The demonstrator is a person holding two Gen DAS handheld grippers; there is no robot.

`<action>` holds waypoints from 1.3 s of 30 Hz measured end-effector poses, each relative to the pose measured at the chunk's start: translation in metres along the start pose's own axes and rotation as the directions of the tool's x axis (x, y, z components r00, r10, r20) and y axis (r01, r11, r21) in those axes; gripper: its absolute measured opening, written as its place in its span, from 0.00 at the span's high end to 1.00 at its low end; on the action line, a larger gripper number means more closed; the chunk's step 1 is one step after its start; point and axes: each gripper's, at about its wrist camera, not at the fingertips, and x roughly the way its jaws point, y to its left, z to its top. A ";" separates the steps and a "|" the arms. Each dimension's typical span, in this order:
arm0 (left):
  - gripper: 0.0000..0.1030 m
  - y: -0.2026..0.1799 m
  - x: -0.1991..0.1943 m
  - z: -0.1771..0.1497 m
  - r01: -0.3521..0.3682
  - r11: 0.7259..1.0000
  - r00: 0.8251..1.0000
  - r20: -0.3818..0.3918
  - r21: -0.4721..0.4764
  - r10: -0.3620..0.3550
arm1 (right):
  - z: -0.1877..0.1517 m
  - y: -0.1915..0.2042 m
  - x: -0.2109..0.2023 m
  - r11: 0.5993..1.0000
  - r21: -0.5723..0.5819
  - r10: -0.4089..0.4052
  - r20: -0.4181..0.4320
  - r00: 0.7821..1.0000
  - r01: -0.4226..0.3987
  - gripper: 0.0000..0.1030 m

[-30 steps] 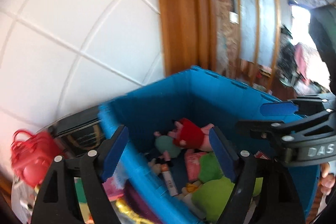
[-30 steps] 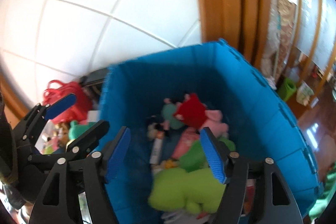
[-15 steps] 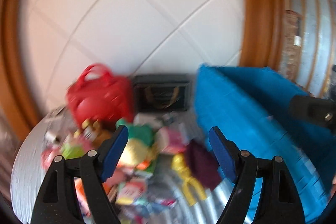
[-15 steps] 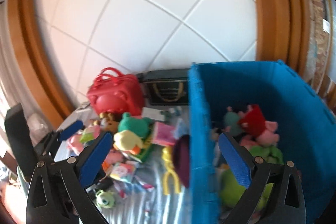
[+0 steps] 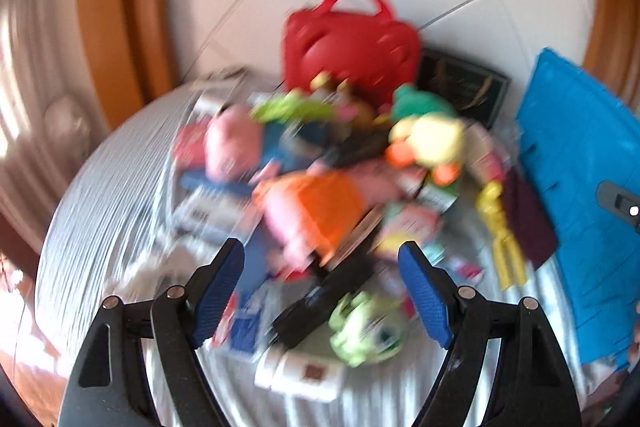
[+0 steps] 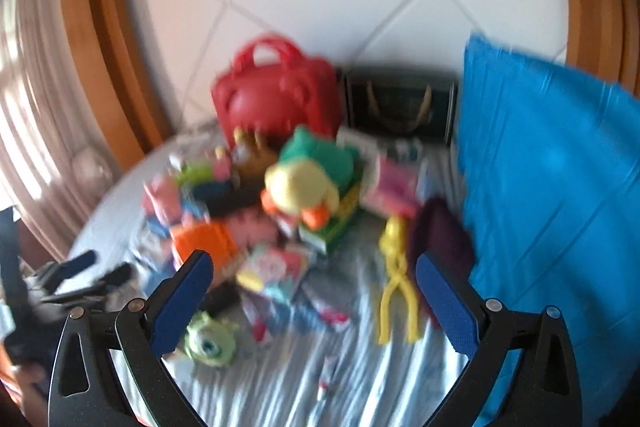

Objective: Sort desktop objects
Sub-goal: 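Move both open tools back over the pile on the bed, then grasp the white pill bottle with the left tool while the right tool grasps the green one-eyed plush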

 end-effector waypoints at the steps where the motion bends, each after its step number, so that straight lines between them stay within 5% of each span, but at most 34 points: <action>1: 0.23 0.006 0.004 -0.009 -0.013 1.000 1.000 -0.017 -0.003 0.013 | -0.010 0.000 0.013 1.000 -0.002 -0.002 -0.035 0.999 0.002 0.00; 7: 0.23 0.032 0.028 -0.074 -0.029 0.993 0.985 -0.170 -0.113 0.009 | -0.067 0.002 0.066 1.000 -0.020 -0.008 -0.204 0.979 0.003 0.00; 11: 0.23 0.032 0.034 -0.092 -0.048 0.979 0.980 -0.200 -0.199 0.008 | -0.091 0.004 0.083 0.999 -0.052 -0.004 -0.267 0.964 -0.010 0.00; 21: 0.23 0.029 0.085 -0.110 -0.086 0.894 0.960 -0.277 -0.441 -0.044 | -0.102 0.022 0.102 0.984 -0.153 0.037 -0.326 0.945 -0.091 0.00; 26: 0.46 0.023 0.075 -0.117 -0.097 0.939 0.962 -0.272 -0.329 0.005 | -0.108 0.048 0.114 0.964 -0.210 0.082 -0.354 0.932 -0.164 0.00; 32: 0.50 0.031 0.065 -0.119 -0.164 0.968 0.958 -0.265 -0.190 0.110 | -0.115 0.086 0.134 0.945 -0.211 0.149 -0.399 0.905 -0.249 0.00; 39: 0.52 0.039 0.067 -0.121 -0.148 0.978 0.956 -0.273 -0.150 0.103 | -0.126 0.126 0.165 0.935 -0.255 0.116 -0.438 0.891 -0.247 0.00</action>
